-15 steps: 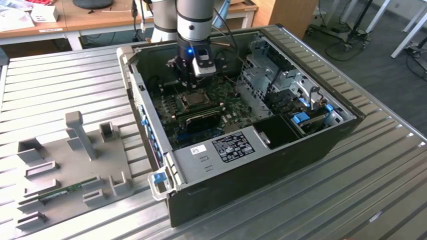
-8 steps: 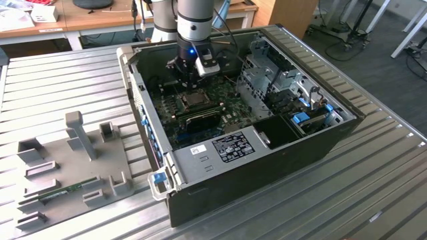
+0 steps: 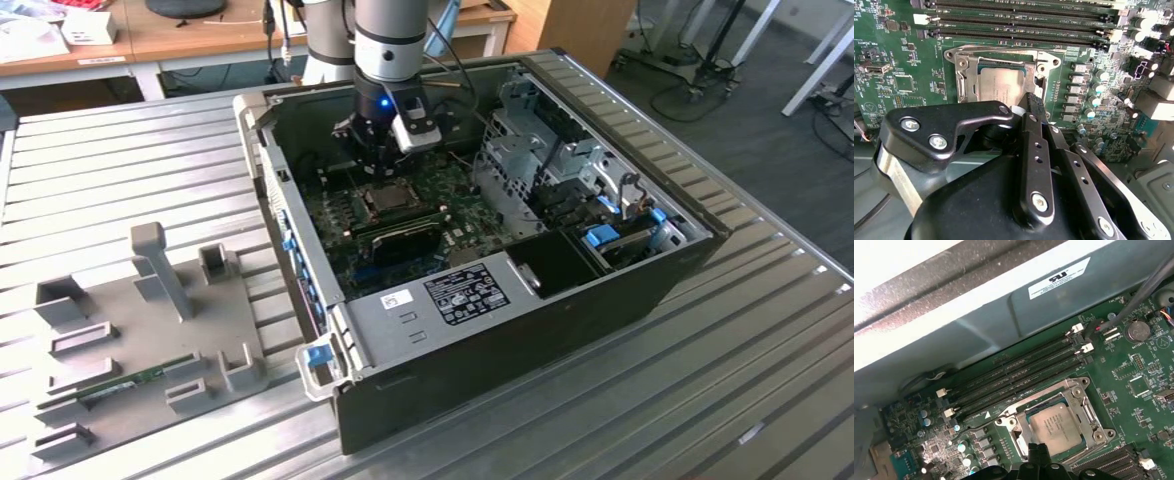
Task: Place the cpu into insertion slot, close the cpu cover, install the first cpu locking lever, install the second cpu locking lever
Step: 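Close the cpu cover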
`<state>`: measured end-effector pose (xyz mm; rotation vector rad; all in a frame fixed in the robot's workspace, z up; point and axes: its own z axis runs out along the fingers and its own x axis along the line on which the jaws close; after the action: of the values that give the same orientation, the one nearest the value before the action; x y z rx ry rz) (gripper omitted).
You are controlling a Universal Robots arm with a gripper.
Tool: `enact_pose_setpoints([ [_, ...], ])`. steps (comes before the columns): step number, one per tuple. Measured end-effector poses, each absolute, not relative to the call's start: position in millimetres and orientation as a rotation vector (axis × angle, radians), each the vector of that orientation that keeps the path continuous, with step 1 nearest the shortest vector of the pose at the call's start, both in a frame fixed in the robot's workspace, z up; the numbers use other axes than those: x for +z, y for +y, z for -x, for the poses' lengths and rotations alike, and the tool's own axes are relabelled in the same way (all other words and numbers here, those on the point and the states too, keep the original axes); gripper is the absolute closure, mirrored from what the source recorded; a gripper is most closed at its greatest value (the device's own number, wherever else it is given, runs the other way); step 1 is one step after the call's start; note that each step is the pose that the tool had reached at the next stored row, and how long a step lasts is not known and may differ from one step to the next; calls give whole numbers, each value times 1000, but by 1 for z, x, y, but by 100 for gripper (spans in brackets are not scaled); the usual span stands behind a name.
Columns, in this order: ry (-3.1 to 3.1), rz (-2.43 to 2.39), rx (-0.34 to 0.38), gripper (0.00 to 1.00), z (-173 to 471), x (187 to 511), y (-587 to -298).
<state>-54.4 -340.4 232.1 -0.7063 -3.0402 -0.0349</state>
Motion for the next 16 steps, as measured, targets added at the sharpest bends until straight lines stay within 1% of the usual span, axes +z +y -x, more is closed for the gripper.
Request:
enact_pose_setpoints([
  [5, -3054, 643, -34, 89, 54, 232, -340],
  [16, -3100, 339, -31, 89, 54, 232, -340],
])
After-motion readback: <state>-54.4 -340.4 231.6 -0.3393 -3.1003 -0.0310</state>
